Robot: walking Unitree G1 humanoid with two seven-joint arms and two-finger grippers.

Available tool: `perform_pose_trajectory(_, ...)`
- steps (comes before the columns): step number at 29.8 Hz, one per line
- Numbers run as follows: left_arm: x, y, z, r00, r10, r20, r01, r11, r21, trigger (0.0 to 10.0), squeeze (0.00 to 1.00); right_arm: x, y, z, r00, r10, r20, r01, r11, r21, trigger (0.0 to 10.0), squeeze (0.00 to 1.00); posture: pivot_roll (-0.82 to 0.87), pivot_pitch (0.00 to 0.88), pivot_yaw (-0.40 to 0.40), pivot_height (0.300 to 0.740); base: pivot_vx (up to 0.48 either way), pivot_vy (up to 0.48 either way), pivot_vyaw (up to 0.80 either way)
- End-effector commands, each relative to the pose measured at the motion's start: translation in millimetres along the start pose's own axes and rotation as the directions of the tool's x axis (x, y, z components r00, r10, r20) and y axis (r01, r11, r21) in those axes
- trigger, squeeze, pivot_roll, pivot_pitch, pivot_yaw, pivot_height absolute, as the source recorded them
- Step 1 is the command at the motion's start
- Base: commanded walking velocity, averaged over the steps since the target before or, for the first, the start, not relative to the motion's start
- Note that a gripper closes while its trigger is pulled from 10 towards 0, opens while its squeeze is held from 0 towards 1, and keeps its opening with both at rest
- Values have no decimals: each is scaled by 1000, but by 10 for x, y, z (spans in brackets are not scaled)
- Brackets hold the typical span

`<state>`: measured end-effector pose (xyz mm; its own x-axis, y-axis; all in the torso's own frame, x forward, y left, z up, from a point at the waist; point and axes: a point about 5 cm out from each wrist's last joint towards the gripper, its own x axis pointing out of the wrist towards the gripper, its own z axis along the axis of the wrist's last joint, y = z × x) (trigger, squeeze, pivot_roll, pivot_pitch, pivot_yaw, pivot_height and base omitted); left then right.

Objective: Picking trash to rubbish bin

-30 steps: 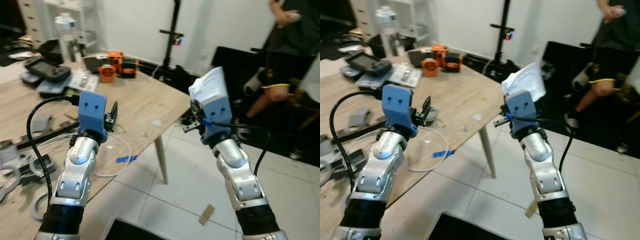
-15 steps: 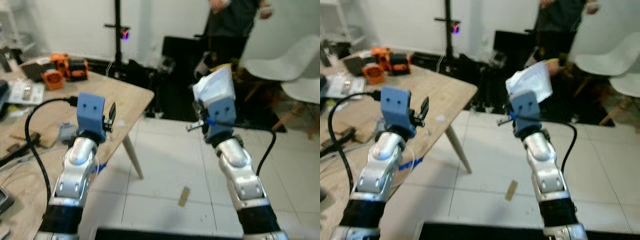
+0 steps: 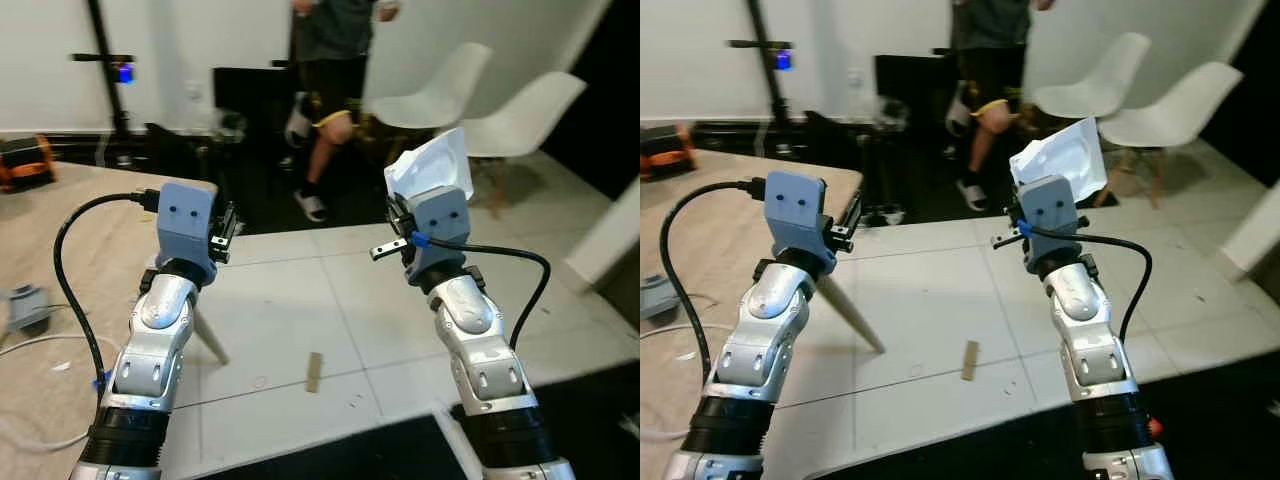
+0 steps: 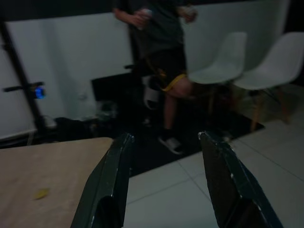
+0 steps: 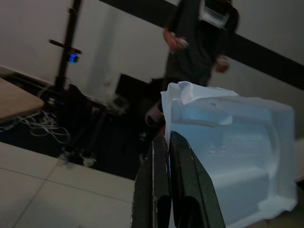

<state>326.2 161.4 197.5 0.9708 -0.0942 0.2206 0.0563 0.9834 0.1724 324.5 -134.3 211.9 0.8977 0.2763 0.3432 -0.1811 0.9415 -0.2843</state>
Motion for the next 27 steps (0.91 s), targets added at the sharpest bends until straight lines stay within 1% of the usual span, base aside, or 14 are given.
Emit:
perform_pose_trajectory(1,-1,-6,-11,1000,-2,-7,2,1000,7,10000,0,-17,-20,-47,1000,-7,-19,7,1000,6,10000,0,-51,67,-58,740,0,0,-800)
perform_pose_trajectory(5,-4,36,-1,1000,5,-8,-5,1000,23,10000,0,-26,-6,-70,1000,-14,-26,15,1000,19,10000,0,-53,72,-59,740,0,0,-800)
perform_pose_trajectory(9,-8,62,9,1000,14,-4,-14,1000,15,10000,0,-25,2,-82,1000,-11,-29,11,1000,16,10000,0,-69,76,-59,740,0,0,-800)
perform_pose_trajectory(13,-5,50,-8,1000,9,-11,-9,1000,24,10000,0,-21,-10,-68,1000,-9,-26,9,1000,15,10000,0,-68,75,-61,740,0,0,-800)
perform_pose_trajectory(17,18,15,9,1000,7,-4,-7,1000,14,10000,0,-18,-25,-77,1000,-5,-28,6,1000,12,10000,0,-72,72,-65,740,0,0,-800)
perform_pose_trajectory(22,22,27,7,1000,5,-6,-5,1000,14,10000,0,-2,10,-70,1000,6,-23,-6,1000,16,10000,0,-68,71,-51,740,0,0,-800)
perform_pose_trajectory(27,46,57,11,1000,-2,-11,3,1000,28,10000,0,-8,11,-103,999,-16,-28,17,999,30,10000,0,-50,65,-38,740,0,0,-800)
